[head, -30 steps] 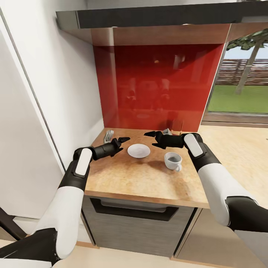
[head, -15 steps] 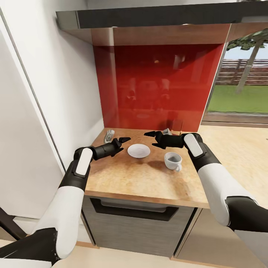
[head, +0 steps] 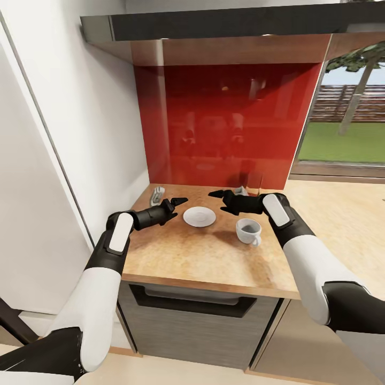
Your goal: Set up a coffee station on the kitchen countertop: keep the coffee maker on the countertop, move the bottle of coffee from the kitchen shelf to the counter next to the coffee maker, place a paper coffee filter on top of the coffee maker, put the saucer next to the coffee maker with the coffee cup on the saucer, and place the electric kettle next to the coffee maker.
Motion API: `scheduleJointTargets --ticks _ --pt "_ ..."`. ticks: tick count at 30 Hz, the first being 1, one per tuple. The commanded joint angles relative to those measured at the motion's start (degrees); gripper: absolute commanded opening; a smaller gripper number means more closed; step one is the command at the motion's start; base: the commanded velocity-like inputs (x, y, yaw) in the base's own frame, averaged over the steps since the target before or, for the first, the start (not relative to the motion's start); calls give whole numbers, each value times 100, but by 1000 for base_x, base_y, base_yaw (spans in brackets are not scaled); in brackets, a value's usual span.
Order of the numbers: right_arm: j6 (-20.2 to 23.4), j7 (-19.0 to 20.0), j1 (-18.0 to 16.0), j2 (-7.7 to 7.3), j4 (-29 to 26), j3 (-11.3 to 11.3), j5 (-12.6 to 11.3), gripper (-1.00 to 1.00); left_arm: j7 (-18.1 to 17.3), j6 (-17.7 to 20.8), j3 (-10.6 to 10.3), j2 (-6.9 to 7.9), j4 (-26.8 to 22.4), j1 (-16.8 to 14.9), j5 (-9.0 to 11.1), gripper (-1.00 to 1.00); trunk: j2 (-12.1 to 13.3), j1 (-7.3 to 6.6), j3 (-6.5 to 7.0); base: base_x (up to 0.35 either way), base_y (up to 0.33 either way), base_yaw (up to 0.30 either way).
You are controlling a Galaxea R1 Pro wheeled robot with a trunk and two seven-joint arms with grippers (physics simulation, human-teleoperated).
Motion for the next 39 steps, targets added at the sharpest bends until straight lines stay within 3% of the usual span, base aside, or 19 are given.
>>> scheduleJointTargets --ticks 1,8,18,39 --pt "5 23 -4 6 5 11 41 100 -38 37 28 -8 0 -6 -34 100 -3 0 -6 0 0 0" --pt "-4 -77 -4 114 19 11 48 100 -38 37 28 -8 0 -6 -34 100 -3 0 -6 0 0 0" --pt "-29 -638 -4 261 19 8 41 100 -38 37 27 -8 -6 -6 -34 100 -3 0 -6 0 0 0" --pt "-34 -674 -4 287 43 1 41 100 -38 37 28 -8 -8 -6 -34 100 -3 0 -6 0 0 0"
